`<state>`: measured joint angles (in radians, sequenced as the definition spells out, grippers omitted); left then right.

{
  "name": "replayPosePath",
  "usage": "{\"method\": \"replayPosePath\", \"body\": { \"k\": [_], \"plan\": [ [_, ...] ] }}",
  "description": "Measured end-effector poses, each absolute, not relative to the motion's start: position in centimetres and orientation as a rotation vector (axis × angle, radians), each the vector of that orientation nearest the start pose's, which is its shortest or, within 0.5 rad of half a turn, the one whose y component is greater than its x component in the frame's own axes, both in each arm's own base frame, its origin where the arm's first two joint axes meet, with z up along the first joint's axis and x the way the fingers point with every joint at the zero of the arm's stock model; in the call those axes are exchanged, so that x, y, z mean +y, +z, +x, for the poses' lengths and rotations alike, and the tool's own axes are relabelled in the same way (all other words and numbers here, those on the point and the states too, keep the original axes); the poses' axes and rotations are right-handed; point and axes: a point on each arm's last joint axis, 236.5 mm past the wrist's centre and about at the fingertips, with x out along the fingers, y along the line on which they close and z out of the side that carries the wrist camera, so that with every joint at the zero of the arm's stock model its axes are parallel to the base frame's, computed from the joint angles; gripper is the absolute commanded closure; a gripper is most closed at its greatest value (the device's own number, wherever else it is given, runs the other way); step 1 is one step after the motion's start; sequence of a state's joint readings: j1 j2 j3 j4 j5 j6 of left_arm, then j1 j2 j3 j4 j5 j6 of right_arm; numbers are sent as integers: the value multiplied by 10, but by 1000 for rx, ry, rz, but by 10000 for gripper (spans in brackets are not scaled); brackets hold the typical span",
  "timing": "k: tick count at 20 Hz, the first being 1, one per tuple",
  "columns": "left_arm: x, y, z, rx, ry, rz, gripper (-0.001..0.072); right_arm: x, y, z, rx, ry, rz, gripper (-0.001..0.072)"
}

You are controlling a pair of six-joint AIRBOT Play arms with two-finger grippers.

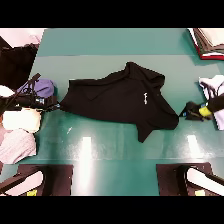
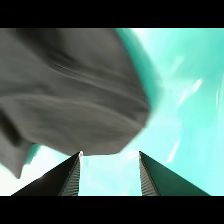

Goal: Fold the shirts.

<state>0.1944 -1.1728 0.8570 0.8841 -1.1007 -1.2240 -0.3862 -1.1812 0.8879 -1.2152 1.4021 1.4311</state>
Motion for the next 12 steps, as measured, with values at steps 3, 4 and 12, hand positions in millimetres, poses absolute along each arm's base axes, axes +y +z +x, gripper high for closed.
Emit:
{"method": "replayPosePath", "body": {
  "k": [3,4,12],
  "plan": [
    [-70,-7,342,1215,-347,-516,680,-17,-60,242,1574,-8,594,301],
    [-70,-7,341,1218,-349,-516,681,-14,-66,240,1568,-10,615,301],
    [-73,-7,336,1239,-365,-517,680,-4,-83,262,1459,-18,742,442]
  ]
}}
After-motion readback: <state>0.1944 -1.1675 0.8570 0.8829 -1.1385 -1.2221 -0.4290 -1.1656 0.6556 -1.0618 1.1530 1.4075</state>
